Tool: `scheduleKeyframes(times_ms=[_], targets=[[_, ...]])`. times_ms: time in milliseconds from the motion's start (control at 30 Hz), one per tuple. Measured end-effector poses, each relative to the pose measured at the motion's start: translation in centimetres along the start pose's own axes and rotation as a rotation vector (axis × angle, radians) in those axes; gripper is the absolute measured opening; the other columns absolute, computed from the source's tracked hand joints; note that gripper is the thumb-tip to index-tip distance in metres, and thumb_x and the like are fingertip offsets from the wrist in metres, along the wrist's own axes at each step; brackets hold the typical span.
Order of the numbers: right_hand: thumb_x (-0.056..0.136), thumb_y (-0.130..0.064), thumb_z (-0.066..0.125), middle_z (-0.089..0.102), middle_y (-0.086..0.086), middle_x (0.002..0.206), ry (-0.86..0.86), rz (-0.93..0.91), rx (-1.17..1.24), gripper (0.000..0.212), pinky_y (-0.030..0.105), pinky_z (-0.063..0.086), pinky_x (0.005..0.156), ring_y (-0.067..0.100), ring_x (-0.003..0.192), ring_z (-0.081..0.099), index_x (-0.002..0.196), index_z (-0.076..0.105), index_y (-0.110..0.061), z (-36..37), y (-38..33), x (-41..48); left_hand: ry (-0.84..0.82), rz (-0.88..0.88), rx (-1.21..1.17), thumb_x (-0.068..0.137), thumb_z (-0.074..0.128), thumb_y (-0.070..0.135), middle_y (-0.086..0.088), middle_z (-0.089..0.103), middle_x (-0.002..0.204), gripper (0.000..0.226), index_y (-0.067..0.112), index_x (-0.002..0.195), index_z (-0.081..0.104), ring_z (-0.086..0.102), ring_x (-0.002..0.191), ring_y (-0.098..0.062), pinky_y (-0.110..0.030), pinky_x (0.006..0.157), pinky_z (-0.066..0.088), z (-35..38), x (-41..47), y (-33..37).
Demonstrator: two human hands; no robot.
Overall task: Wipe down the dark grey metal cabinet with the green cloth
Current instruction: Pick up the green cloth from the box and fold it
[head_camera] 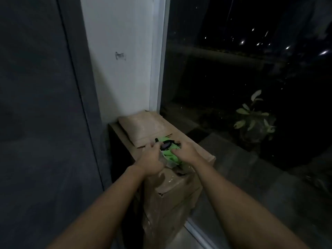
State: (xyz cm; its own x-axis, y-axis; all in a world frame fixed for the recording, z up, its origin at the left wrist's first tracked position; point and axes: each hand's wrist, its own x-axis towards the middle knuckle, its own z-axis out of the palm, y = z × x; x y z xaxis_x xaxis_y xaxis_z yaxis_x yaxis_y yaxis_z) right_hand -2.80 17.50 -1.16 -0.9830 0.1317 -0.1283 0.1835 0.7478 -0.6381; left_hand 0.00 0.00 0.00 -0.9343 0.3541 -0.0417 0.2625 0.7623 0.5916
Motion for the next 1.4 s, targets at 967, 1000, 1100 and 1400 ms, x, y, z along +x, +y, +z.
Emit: scheduleKeyframes(times_ms=[967, 1000, 1100, 1400], targets=[[0.098, -0.025, 0.060, 0.060, 0.003, 0.093, 0.206, -0.007, 0.502, 0.014, 0.029, 0.046, 0.066, 0.020, 0.090, 0.060, 0.096, 0.052, -0.014, -2.3, -0.6, -0.7, 0.005, -0.069, -0.095, 0.087, 0.057, 0.039, -0.015, 0.044, 0.145, 0.074, 0.015, 0.150, 0.028, 0.025, 0.141, -0.039, -0.041, 0.117, 0.020, 2.4, 1.4, -0.6], [0.098, -0.025, 0.060, 0.063, 0.004, 0.098, 0.216, -0.033, 0.552, 0.014, 0.032, 0.051, 0.073, 0.021, 0.093, 0.062, 0.099, 0.053, -0.013, -2.6, -1.3, -1.3, 0.014, -0.050, -0.146, 0.080, 0.056, 0.045, -0.015, 0.046, 0.144, 0.078, 0.015, 0.149, 0.031, 0.024, 0.143, -0.038, -0.043, 0.119, 0.020, 2.2, 1.1, -0.5], [0.097, -0.024, 0.062, 0.067, 0.007, 0.109, 0.232, -0.103, 0.702, 0.018, 0.041, 0.054, 0.091, 0.023, 0.102, 0.067, 0.112, 0.057, -0.015, -3.3, -3.5, -3.4, 0.052, -0.079, -0.488, 0.082, 0.072, 0.040, -0.004, 0.049, 0.142, 0.079, 0.016, 0.146, 0.033, 0.044, 0.132, -0.022, -0.035, 0.110, 0.038, 1.0, -0.7, 0.7], [0.098, -0.031, 0.063, 0.072, 0.015, 0.117, 0.077, -0.184, 1.223, 0.037, 0.042, 0.059, 0.087, 0.029, 0.108, 0.070, 0.126, 0.061, -0.007, -4.9, -8.2, -11.5, 0.026, -0.144, -1.300, 0.083, 0.067, 0.052, 0.002, 0.069, 0.117, 0.045, 0.029, 0.122, 0.060, 0.063, 0.103, -0.015, -0.037, 0.079, 0.051, -4.4, -7.4, 3.8]])
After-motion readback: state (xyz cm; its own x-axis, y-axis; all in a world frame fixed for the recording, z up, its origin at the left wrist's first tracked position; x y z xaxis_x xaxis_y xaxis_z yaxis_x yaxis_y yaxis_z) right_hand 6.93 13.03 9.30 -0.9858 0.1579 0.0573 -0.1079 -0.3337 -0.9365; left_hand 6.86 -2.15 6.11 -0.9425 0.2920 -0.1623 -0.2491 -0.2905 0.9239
